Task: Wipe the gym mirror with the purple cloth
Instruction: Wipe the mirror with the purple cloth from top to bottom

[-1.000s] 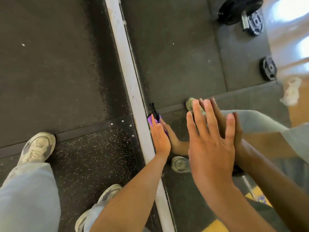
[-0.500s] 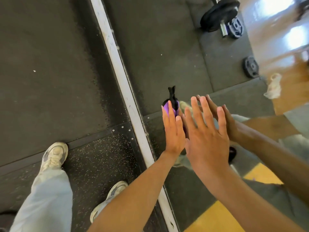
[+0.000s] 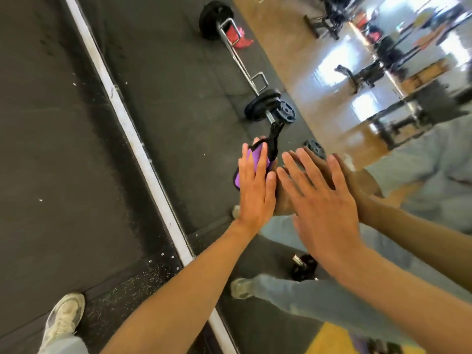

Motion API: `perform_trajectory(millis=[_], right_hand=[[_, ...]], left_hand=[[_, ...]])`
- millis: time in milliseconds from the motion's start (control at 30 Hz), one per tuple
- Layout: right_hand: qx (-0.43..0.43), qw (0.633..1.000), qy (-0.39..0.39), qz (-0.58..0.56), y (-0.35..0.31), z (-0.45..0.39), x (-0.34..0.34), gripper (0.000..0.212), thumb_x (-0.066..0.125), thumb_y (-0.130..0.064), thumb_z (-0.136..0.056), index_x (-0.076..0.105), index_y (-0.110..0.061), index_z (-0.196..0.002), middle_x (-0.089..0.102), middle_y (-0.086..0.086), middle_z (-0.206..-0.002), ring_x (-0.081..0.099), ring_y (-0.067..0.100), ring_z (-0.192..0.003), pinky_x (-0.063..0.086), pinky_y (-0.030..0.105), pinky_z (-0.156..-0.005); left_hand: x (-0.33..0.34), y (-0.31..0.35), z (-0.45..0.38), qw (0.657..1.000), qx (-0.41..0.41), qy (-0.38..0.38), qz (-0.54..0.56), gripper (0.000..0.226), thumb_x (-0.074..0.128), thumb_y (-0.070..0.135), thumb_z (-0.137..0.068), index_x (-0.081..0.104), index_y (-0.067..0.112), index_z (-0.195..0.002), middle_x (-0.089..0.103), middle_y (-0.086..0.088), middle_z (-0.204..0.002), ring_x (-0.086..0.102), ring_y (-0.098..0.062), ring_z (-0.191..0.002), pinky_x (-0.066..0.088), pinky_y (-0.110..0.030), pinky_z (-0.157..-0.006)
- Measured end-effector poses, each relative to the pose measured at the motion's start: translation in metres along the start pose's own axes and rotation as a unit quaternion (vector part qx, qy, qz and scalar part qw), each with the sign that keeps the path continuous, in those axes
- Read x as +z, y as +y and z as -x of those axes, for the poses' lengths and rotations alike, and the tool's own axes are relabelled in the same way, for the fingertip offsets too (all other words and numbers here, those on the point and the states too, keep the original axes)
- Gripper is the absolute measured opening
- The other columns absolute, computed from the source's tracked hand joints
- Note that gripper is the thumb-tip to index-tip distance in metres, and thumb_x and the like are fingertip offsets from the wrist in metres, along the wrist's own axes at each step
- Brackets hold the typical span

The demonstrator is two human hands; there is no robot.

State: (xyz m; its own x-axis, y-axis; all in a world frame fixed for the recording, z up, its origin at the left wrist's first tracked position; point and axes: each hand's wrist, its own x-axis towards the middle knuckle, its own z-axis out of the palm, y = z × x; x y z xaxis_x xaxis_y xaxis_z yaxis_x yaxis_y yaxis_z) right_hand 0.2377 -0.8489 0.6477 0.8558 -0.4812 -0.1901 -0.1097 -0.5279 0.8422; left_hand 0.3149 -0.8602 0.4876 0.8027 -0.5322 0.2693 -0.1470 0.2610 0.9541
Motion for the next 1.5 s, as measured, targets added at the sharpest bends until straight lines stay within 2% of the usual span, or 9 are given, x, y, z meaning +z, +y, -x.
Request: perform_trajectory(millis=[100, 200, 433, 600, 800, 933, 1133, 1367, 1500], right_hand=[[0.025, 0.998, 0.059, -0.022, 0.044, 0.015, -0.025, 0.097, 0.059, -0.051, -0.095, 0.002, -0.018, -0.166, -0.012, 0.011, -0.173, -0.012, 0.030, -0.160, -0.020, 0.055, -0.123], [0.058, 0.990, 0.119, -0.049, 0.088, 0.028, -0.044, 0.092, 0.068, -0.045, -0.087, 0.027, -0.017, -0.164, 0.009, 0.008, -0.174, 0.005, 0.028, -0.161, -0.007, 0.054, -0.128], [0.104, 0.987, 0.121, -0.009, 0.138, 0.050, -0.068, 0.088, 0.047, -0.055, -0.089, 0.022, -0.018, -0.165, 0.006, 0.010, -0.175, 0.004, 0.034, -0.161, -0.004, 0.057, -0.128], [0.162, 0.981, 0.108, -0.002, 0.150, 0.052, -0.080, 0.100, 0.044, -0.059, -0.088, 0.008, -0.007, -0.166, -0.002, 0.013, -0.174, -0.001, 0.032, -0.161, -0.004, 0.052, -0.129], [0.199, 0.972, 0.114, -0.051, 0.150, 0.050, -0.087, 0.125, 0.074, -0.060, -0.079, 0.004, -0.002, -0.165, -0.005, 0.016, -0.173, -0.001, 0.032, -0.161, 0.001, 0.051, -0.130], [0.222, 0.965, 0.128, -0.048, 0.166, 0.061, -0.095, 0.119, 0.076, -0.055, -0.081, 0.008, -0.006, -0.166, -0.005, 0.017, -0.173, 0.000, 0.034, -0.161, -0.003, 0.055, -0.129], [0.324, 0.929, 0.154, -0.095, 0.188, 0.087, -0.106, 0.109, 0.051, -0.063, -0.083, 0.004, -0.011, -0.167, -0.007, 0.012, -0.174, -0.007, 0.030, -0.161, -0.011, 0.048, -0.128], [0.428, 0.881, 0.156, -0.127, 0.186, 0.100, -0.107, 0.113, 0.052, -0.070, -0.085, 0.001, -0.009, -0.166, -0.005, 0.011, -0.175, -0.012, 0.028, -0.160, -0.012, 0.051, -0.127], [0.445, 0.870, 0.165, -0.134, 0.183, 0.099, -0.106, 0.112, 0.053, -0.067, -0.084, 0.005, -0.009, -0.166, -0.002, 0.011, -0.175, -0.009, 0.030, -0.161, -0.010, 0.053, -0.126]], left_hand=[[-0.002, 0.032, -0.021, 0.997, 0.069, -0.010, -0.021, 0.060, 0.035, 0.030, -0.111, 0.007, 0.020, -0.164, -0.022, 0.040, -0.163, -0.012, -0.007, -0.160, 0.009, -0.062, -0.129], [0.002, 0.061, -0.039, 0.994, 0.100, -0.013, -0.029, 0.059, 0.035, 0.029, -0.111, 0.012, 0.019, -0.164, -0.019, 0.035, -0.166, -0.015, -0.004, -0.159, 0.009, -0.063, -0.128], [0.020, 0.161, -0.082, 0.975, 0.217, -0.008, -0.045, 0.054, 0.031, 0.034, -0.112, 0.033, 0.011, -0.161, 0.028, -0.009, -0.171, 0.004, -0.019, -0.163, 0.005, -0.052, -0.131], [0.026, 0.173, -0.096, 0.964, 0.263, 0.019, -0.037, 0.054, 0.025, 0.038, -0.112, 0.033, 0.014, -0.160, 0.035, -0.013, -0.167, 0.015, -0.024, -0.162, 0.012, -0.051, -0.130], [0.014, 0.131, -0.105, 0.994, 0.022, 0.102, -0.016, 0.055, 0.023, 0.039, -0.111, 0.025, 0.026, -0.164, 0.013, -0.001, -0.172, 0.002, 0.004, -0.158, 0.016, -0.056, -0.129], [0.021, 0.153, -0.106, 0.995, 0.007, 0.102, -0.002, 0.057, 0.022, 0.040, -0.110, 0.023, 0.027, -0.165, 0.006, 0.011, -0.170, 0.008, -0.016, -0.163, 0.019, -0.058, -0.128], [0.043, 0.263, -0.112, 0.964, 0.259, 0.012, -0.057, 0.058, 0.014, 0.040, -0.114, 0.024, 0.013, -0.164, 0.017, -0.004, -0.173, 0.008, -0.023, -0.163, 0.012, -0.055, -0.130], [0.041, 0.313, -0.120, 0.828, 0.539, -0.085, -0.130, 0.050, 0.034, 0.029, -0.108, 0.042, 0.014, -0.155, 0.049, -0.012, -0.160, 0.022, -0.023, -0.158, 0.016, -0.048, -0.129], [0.028, 0.318, -0.159, 0.823, 0.546, -0.086, -0.132, 0.050, 0.038, 0.026, -0.104, 0.048, 0.015, -0.151, 0.051, -0.016, -0.157, 0.031, -0.029, -0.155, 0.016, -0.043, -0.128]])
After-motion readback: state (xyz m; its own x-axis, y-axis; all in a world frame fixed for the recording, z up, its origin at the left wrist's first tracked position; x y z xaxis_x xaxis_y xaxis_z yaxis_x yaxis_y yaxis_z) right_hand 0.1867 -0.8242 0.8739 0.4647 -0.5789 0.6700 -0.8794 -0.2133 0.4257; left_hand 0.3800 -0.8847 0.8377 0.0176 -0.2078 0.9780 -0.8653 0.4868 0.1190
